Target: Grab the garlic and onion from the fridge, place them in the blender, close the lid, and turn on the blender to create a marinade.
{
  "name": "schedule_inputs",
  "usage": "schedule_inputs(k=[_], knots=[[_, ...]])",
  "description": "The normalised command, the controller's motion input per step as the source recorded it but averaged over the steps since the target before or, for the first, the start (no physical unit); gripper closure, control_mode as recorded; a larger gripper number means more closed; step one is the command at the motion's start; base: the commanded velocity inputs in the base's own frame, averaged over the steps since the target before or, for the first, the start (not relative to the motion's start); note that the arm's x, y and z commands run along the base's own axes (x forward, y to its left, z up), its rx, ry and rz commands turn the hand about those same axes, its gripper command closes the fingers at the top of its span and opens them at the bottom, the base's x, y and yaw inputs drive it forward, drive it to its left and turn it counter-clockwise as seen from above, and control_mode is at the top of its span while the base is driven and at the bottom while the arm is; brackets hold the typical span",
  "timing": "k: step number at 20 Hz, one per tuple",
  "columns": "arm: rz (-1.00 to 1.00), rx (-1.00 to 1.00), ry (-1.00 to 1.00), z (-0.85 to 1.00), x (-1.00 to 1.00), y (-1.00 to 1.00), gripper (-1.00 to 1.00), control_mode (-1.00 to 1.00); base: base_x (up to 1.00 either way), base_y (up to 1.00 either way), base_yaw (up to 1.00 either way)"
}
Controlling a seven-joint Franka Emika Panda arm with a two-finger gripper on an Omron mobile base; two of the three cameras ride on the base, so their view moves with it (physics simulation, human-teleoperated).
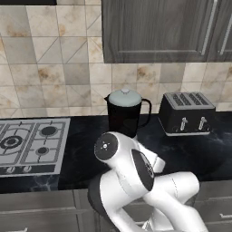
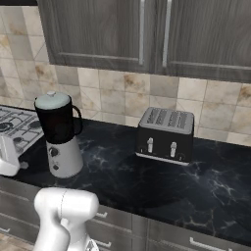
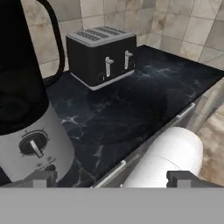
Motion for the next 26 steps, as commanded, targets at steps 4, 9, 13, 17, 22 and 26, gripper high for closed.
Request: schedule_inputs(k=[4, 9, 13, 17, 22, 26], knots=[[-0.08, -0.05, -0.08, -0.61, -0.01, 0.0, -1.0, -1.0, 0.0, 0.0, 0.0], [-0.03, -0.01, -0.3, -0.69, 0.0, -0.12, -1.0, -1.0, 0.0, 0.0, 0.0], [-0.09, -0.01, -0.18, -0.73, 0.03, -0.05, -1.0, -1.0, 0.0, 0.0, 0.0], [-0.14, -0.02, -0.16, -0.63, 0.02, -0.12, -1.0, -1.0, 0.0, 0.0, 0.0], [-0.03, -0.01, -0.19, -0.14, 0.31, -0.2, -1.0, -1.0, 0.0, 0.0, 0.0], [0.0, -0.02, -0.12, -0.31, 0.31, -0.07, -1.0, -1.0, 0.0, 0.0, 0.0]])
